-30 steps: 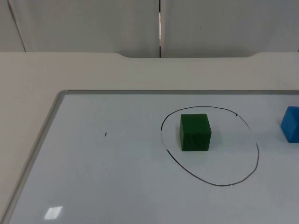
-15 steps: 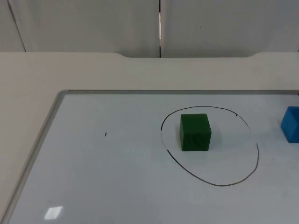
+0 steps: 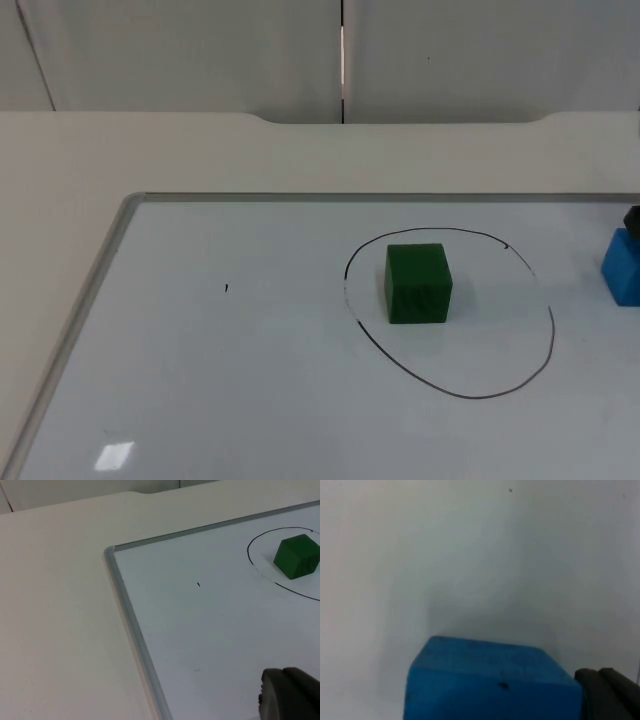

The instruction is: Push the two cubes into the marked area.

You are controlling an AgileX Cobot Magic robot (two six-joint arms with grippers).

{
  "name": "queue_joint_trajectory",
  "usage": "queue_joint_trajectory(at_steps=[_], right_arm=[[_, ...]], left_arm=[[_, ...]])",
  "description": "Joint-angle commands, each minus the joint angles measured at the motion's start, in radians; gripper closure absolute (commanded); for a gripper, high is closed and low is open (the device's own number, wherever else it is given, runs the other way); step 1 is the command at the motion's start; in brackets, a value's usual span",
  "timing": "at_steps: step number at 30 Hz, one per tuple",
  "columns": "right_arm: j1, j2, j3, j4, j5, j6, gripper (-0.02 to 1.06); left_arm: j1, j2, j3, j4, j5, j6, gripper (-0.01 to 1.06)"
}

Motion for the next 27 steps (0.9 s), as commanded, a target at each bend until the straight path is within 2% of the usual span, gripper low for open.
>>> queue_joint_trajectory(at_steps=[1,5,9,11,14,23,27], right_arm=[[-0.007,-0.002,-0.005,0.021,-0.003,-0.015,1.04],[-0.005,-0.002,-0.005,0.021,-0.005,-0.015,1.04],[-0.005,-0.002,-0.005,0.07,-0.026,-0.02,1.04],[-0.005,-0.002,-0.005,0.086,-0.032,-0.036,1.04],[-0.005,-0.002,-0.005,0.174,-0.038,-0.123,1.04],[-0.005,-0.002,-0.005,0.182,-0.043,-0.146,1.04],[-0.005,-0.002,-0.005,0.247,-0.041,-0.179,1.04]], left_arm=[[0.001,-0.005,0.006,0.004,-0.008,-0.007,1.05],[0.001,-0.005,0.006,0.004,-0.008,-0.007,1.05],[0.001,-0.005,0.006,0.004,-0.008,-0.007,1.05],[0.001,-0.005,0.006,0.004,-0.008,-0.007,1.05],[0.001,-0.005,0.006,0.004,-0.008,-0.007,1.05],[0.001,-0.005,0.006,0.004,-0.008,-0.007,1.05],[0.001,-0.005,0.006,0.004,-0.008,-0.007,1.05]])
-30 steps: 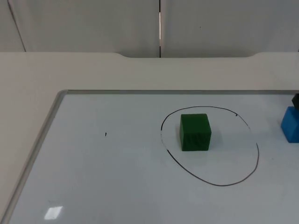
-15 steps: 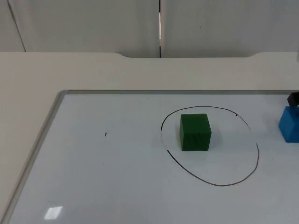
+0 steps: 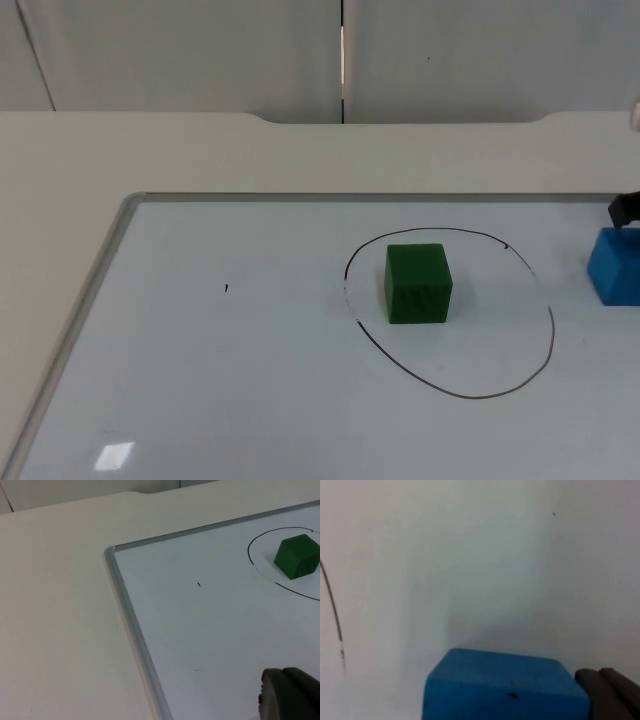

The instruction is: Push the two cubes into the marked area.

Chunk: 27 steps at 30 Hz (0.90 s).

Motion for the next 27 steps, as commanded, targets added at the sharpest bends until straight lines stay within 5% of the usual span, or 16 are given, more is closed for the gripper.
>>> queue_joint_trajectory(at_steps=[1,4,27], right_arm=[[-0.005,-0.004,-0.004,0.045,-0.01,-0.036,1.04],[-0.005,-0.004,-0.004,0.133,-0.002,-0.117,1.04],[0.03,-0.004,-0.004,0.169,0.023,-0.128,1.04]], left_arm=[[0.001,-0.005,0.006,0.004,-0.008,-0.007,1.05],[0.001,-0.005,0.006,0.004,-0.008,-0.007,1.05],[0.001,-0.005,0.006,0.004,-0.008,-0.007,1.05]])
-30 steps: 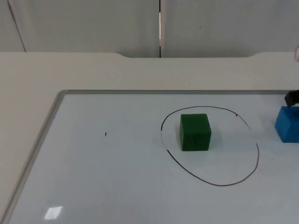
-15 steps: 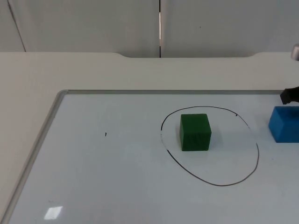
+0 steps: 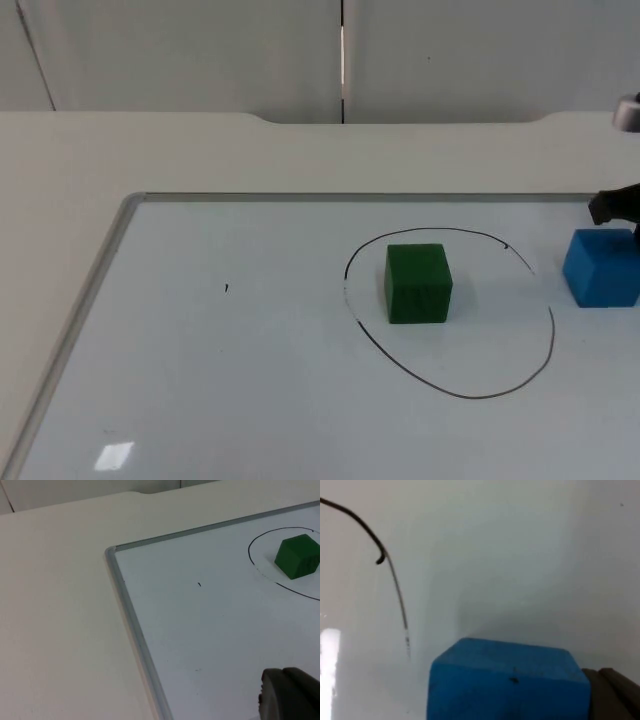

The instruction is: Push the two cubes into the marked area.

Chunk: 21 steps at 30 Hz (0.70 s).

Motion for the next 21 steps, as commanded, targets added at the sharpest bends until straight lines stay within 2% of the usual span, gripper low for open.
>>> queue_joint_trajectory(at_steps=[1,8,21], right_arm=[[0.007,-0.004,-0.004,0.01,0.002,-0.011,1.04],[0.02,-0.004,-0.004,0.047,-0.005,-0.015,1.04],[0.02,-0.004,-0.004,0.053,0.01,-0.018,1.04]], left_arm=[[0.001,-0.005,0.006,0.002,-0.008,-0.007,1.05],[0.001,-0.005,0.006,0.002,-0.008,-0.007,1.05],[0.001,-0.005,0.006,0.002,-0.008,-0.007,1.05]])
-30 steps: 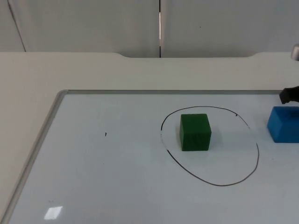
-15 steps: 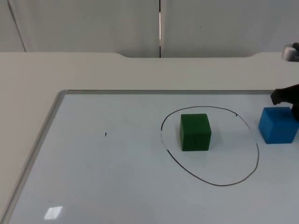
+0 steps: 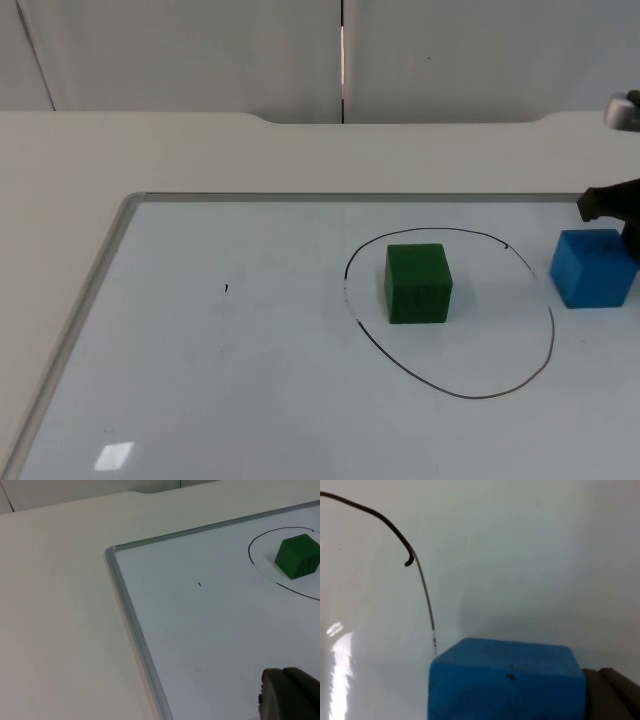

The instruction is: Push the two cubes into the marked area.

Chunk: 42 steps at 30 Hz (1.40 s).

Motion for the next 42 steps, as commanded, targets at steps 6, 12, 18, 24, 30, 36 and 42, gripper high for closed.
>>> queue_joint_trajectory(at_steps=[6,12,18,24,30,36,42], right_arm=[[0.035,-0.004,-0.004,0.001,0.013,-0.026,1.04],[0.084,-0.004,-0.004,0.006,-0.032,-0.025,1.04],[0.097,-0.004,-0.004,0.025,-0.034,-0.023,1.04],[0.1,-0.004,-0.004,0.051,-0.021,-0.023,1.04],[0.123,-0.004,-0.004,0.052,-0.021,-0.023,1.04],[0.145,-0.004,-0.004,0.058,-0.029,-0.023,1.04],[0.146,-0.004,-0.004,0.076,-0.029,-0.023,1.04]], left_arm=[[0.001,-0.005,0.006,0.002,-0.008,-0.007,1.05],[0.001,-0.005,0.006,0.002,-0.008,-0.007,1.05],[0.001,-0.005,0.006,0.002,-0.008,-0.007,1.05],[0.001,-0.005,0.006,0.002,-0.008,-0.007,1.05],[0.001,-0.005,0.006,0.002,-0.008,-0.007,1.05],[0.001,-0.005,0.006,0.002,-0.008,-0.007,1.05],[0.001,-0.005,0.006,0.002,-0.008,-0.007,1.05]])
